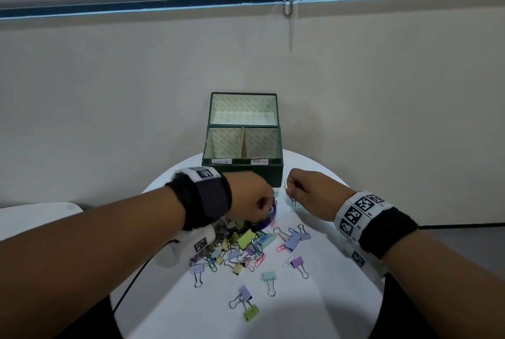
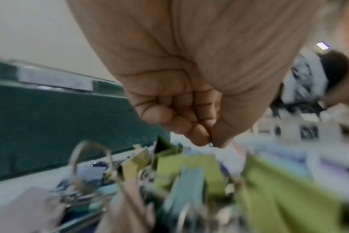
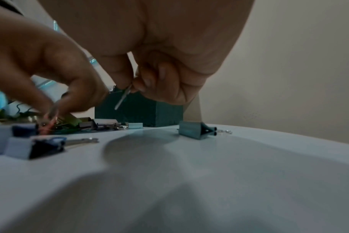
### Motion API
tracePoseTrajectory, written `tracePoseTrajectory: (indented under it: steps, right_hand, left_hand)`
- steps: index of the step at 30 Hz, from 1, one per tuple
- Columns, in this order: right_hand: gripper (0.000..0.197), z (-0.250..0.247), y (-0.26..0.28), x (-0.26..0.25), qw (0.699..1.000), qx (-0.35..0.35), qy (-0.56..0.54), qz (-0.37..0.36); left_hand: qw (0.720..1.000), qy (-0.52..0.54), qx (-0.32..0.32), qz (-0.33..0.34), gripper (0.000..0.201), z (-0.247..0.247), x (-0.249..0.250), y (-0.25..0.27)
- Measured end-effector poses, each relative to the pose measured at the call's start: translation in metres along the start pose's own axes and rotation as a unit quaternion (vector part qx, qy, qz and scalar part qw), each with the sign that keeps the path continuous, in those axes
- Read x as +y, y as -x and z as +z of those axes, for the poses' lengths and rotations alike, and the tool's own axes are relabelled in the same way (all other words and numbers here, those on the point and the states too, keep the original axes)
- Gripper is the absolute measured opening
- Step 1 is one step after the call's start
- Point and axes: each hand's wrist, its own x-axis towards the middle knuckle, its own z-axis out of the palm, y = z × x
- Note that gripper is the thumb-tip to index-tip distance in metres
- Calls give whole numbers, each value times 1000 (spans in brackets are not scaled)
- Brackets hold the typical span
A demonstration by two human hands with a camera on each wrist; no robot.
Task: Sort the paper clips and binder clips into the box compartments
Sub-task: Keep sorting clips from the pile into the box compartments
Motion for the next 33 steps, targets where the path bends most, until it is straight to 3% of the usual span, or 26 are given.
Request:
tracePoseTrajectory:
  steps: [3, 7, 11, 15, 17, 19, 21, 23, 26, 28, 33]
  right_hand:
    - [27, 0, -1, 0, 1000, 0, 9, 5]
    - [25, 1, -2, 0, 1000, 8, 14, 15]
    - [19, 2, -3, 0, 999, 25, 27, 21]
    - [15, 1, -1, -2, 999, 43, 17, 22]
    - [17, -3, -2, -3, 997, 54, -42, 39]
    - [21, -14, -5, -3, 975, 59, -192, 93]
    - [24, -30, -8, -2, 911, 47, -379, 155]
    - [23, -49, -12, -3, 848, 22, -493, 191]
    - [23, -68, -26, -9, 808, 9, -548, 217]
    - [21, -74, -43, -18, 814, 24, -537, 220]
    - [11, -71, -85, -59, 927, 31, -317, 195]
  left_hand:
    - [987, 129, 76, -62, 12, -23, -21, 4]
    - [923, 289, 206, -152, 11, -39, -46, -1]
    - [882, 342, 245, -213, 12, -38, -54, -13]
    - [854, 391, 258, -226, 14, -35, -54, -16]
    - [873, 338, 279, -215, 17, -37, -56, -6]
    - [896, 251, 305, -204, 19, -37, -58, 11]
    - [902, 232, 310, -190, 18, -32, -62, 33]
    - [908, 238, 295, -180, 14, -24, -65, 55]
    - [933, 212, 235, -170, 12, -12, -65, 83]
    - [952, 171, 196, -159, 14, -3, -61, 92]
    - [973, 64, 152, -163, 22, 22, -59, 96]
